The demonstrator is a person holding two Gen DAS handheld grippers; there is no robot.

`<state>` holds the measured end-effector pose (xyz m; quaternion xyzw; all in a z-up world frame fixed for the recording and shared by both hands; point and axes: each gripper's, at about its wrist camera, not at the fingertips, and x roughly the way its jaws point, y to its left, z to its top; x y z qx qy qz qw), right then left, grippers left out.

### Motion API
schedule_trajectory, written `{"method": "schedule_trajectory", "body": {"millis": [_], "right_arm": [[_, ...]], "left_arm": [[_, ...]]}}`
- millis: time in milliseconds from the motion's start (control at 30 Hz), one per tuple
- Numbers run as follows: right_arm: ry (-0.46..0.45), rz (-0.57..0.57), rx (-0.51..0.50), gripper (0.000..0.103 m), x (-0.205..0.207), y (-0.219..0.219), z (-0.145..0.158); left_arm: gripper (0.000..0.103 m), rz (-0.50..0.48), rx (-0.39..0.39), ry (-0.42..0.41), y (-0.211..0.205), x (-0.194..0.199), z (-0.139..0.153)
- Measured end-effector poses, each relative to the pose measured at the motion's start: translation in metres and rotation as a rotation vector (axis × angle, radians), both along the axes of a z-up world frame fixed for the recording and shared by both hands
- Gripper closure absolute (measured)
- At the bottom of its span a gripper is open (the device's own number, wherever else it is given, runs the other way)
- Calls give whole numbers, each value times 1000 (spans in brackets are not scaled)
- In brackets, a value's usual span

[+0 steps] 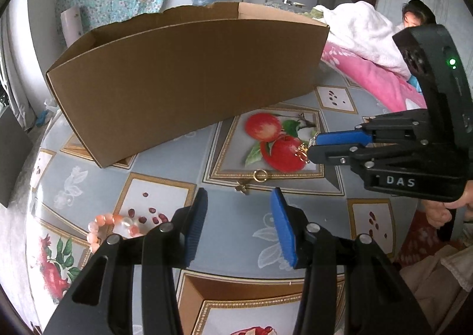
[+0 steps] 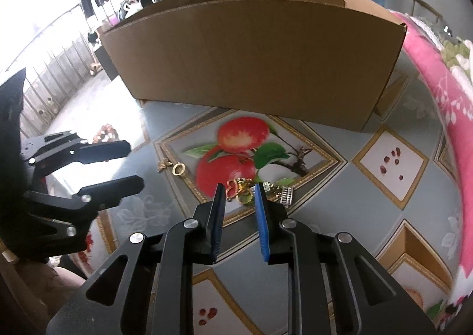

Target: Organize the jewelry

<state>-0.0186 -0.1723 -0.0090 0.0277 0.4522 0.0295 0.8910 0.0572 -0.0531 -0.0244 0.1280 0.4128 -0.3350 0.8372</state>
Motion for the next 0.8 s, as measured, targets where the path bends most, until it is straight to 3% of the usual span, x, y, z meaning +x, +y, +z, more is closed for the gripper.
{"method": "schedule_trajectory", "body": {"millis": [267,367,800], "right_arm": [[11,30,-85,85,4,9,-2],[25,37,-68,94,8,12,-4],[18,15,-16,95,-9,5,1]], "left_arm": [[60,-1,-6,11,1,2,-2],[60,1,-7,12,0,2,-2],[60,-5,-14,-4,1,-4,0]]}}
